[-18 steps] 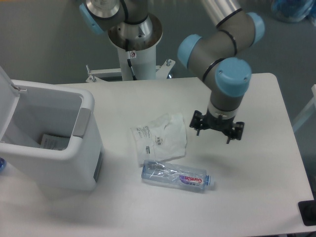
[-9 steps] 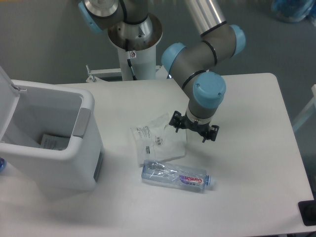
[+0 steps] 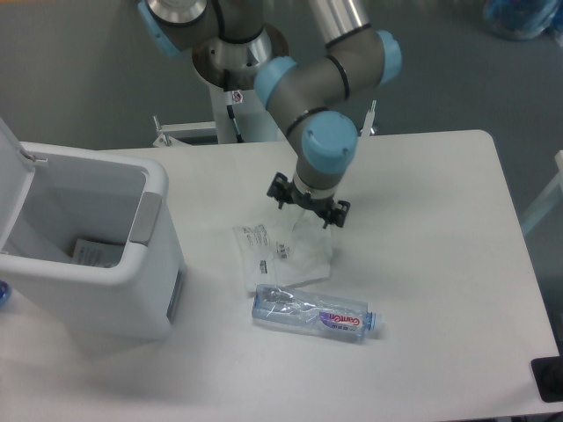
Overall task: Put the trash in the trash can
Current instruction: 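Move the gripper over the crumpled white plastic wrapper, then lower the gripper onto the wrapper and close on it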
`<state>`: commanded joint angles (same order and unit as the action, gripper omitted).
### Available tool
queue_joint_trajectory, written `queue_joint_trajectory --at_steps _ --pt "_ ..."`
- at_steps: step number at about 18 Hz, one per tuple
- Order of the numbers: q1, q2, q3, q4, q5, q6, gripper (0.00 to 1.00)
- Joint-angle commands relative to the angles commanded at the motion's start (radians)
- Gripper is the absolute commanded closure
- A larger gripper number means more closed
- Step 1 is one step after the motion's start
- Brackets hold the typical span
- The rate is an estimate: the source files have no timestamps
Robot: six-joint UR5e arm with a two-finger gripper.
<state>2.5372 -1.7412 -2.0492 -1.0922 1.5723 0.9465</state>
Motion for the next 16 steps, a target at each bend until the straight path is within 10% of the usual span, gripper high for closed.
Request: queue_joint_trajectory --at_steps 16 --pt "-0.035 -0.089 0.052 0.003 0.008 -0.153 0.00"
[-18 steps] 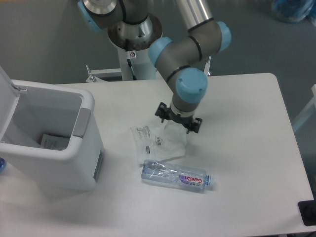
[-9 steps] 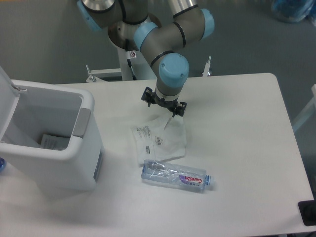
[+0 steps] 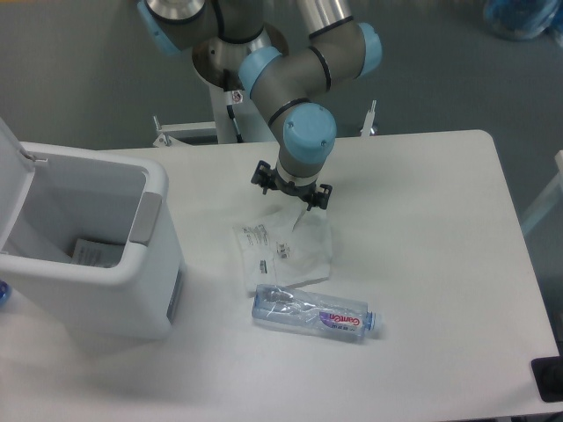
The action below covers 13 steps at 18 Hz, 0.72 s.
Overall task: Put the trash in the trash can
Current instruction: 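Lower the gripper onto the wrapper and close on it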
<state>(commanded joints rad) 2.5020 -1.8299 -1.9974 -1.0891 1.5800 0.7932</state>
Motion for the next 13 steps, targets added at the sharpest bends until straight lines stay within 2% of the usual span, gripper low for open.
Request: queue_joint_trajectory --at_steps 4,5,6,7,8,12,13 --pt "-0.014 -0.023 0.020 -0.003 0.005 -0.042 0.00" --pt "-0.014 -0.023 0.020 -0.003 0.005 -0.043 0.07" --pt "-0.015 -0.023 0.020 -0.003 0.005 -0.043 0.26" --pt "-0.015 -0.025 0.020 -0.003 0.005 -0.043 0.36" --pt "-0.015 -0.025 0.020 -0.005 0.006 -0.043 0.41" --pt "-0.022 -0.038 0.031 -0.014 0.012 -0.043 0.45" --pt "-0.020 -0.040 0.031 -0.015 0.012 -0.045 0.49"
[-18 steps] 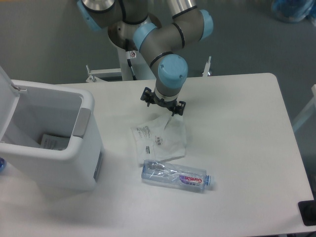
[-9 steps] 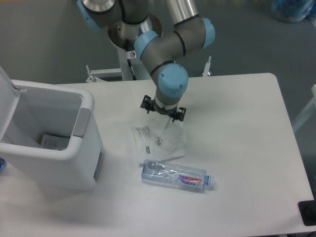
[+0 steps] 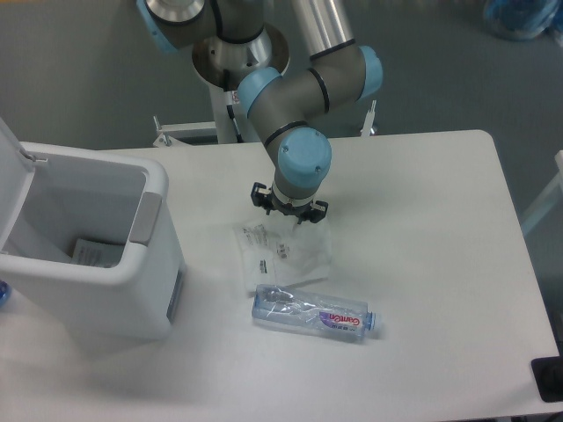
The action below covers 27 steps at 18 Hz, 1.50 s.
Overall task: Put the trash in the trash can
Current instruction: 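Lower the gripper onto the wrapper and close on it, then lift the wrapper and carry it toward the white bin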
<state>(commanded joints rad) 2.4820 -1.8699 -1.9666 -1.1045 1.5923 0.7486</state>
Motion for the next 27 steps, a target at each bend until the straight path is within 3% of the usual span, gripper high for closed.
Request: queue_joint_trajectory --at_steps 5,9,11,17,23,27 --pt "-0.002 0.009 0.003 -0.002 0.000 -0.005 0.78" --pt "-0.002 0.015 0.006 -0.009 0.000 -0.009 0.87" --pt "-0.002 0.017 0.006 -0.018 0.000 -0.017 1.00" --pt "0.000 0.051 0.014 -0.037 -0.002 -0.031 1.00" --pt "0.017 0.100 0.123 -0.216 -0.002 -0.017 1.00" --pt "0.031 0.113 0.175 -0.255 -0.005 -0.015 1.00"
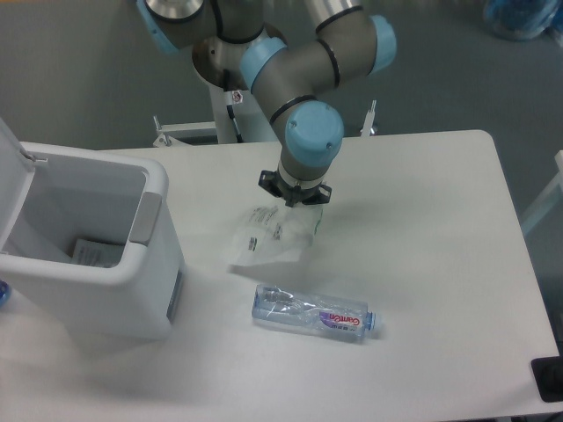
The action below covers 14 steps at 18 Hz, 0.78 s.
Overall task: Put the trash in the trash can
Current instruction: 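Lift the wrapper and carry it toward the white bin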
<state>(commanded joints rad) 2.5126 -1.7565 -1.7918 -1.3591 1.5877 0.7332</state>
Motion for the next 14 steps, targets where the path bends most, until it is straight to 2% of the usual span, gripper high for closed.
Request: queue_joint_trajectory --at_steps 5,8,14 --pt "0.017 0.012 0.046 -0.005 -0.014 -0.002 1.00" --pt "0.028 0.023 0.081 -0.008 -0.063 -0.002 1.00" --pt "0.035 0.040 0.205 -0.015 -0.146 -0.012 1.00"
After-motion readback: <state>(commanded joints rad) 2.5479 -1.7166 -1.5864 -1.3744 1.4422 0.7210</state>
